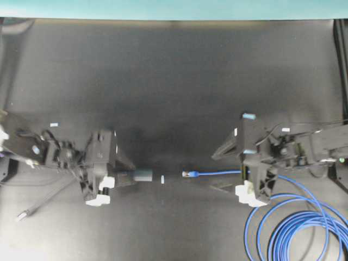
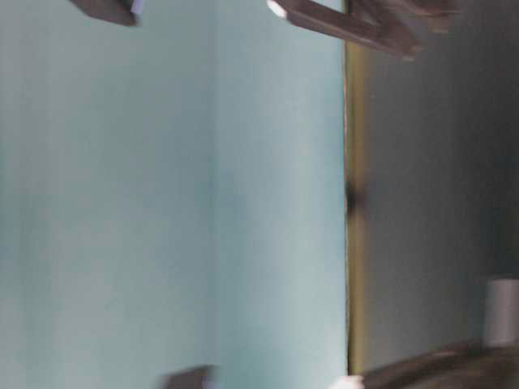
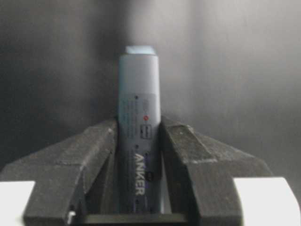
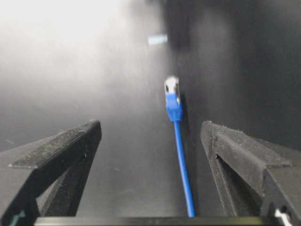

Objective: Insert the LAN cable into the hub.
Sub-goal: 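Lift the hub and plug, aligning the plug with the hub's port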

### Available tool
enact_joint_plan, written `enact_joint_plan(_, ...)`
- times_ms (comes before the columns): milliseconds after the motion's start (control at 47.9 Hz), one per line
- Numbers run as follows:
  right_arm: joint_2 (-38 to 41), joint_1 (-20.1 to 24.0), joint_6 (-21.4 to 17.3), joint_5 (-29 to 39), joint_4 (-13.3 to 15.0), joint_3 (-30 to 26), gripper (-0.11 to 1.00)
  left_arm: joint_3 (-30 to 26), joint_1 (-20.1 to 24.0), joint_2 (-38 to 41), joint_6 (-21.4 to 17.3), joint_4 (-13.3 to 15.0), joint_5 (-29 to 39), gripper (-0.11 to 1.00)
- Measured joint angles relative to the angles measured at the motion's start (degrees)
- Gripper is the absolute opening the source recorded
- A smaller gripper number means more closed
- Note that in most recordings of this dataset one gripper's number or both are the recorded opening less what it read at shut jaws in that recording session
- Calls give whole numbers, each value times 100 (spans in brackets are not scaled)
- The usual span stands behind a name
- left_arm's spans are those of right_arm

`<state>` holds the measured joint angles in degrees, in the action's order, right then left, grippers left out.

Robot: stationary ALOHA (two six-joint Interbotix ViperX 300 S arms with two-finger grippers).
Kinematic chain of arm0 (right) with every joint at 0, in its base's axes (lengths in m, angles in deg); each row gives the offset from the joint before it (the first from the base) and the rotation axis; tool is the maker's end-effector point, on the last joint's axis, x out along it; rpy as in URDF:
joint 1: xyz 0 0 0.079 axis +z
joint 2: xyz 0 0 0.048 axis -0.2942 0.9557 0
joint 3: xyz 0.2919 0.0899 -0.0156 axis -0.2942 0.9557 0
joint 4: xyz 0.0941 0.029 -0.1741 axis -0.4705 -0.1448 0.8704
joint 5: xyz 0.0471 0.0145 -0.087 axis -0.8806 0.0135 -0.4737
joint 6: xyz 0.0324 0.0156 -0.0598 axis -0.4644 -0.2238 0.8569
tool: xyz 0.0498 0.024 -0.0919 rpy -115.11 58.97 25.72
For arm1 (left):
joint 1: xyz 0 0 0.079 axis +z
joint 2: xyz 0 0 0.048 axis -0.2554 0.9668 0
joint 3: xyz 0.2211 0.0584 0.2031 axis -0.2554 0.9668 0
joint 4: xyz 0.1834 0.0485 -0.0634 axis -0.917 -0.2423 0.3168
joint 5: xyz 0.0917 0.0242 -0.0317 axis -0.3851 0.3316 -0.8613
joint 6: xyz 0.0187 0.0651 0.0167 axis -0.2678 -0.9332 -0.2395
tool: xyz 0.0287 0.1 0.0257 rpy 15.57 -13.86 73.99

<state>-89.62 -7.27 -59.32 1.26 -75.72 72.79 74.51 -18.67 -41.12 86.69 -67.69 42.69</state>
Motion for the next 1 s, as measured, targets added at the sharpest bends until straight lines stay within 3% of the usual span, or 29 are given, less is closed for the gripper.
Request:
enact_joint_plan(313,1011,0,202,-844,0,0,82,-422,18,-1046,-185,0,2057,28)
enact_joint_plan(626,1740,-18,211,-1222,0,-229,81,-545,-26,-1099,-158,0,2206,28)
enact_joint_plan(793,1784,-44,220,-1222,-9,-272,75,-545,-44,-1099,-158,0,2206,28)
enact_joint_plan(918,1784,-79,220,-1222,-18,-281,65,-545,-44,-1099,-158,0,2224,28)
enact_joint_plan(1002,1784,-105,220,-1178,-18,-281,47,-545,-53,-1099,-158,0,2224,28)
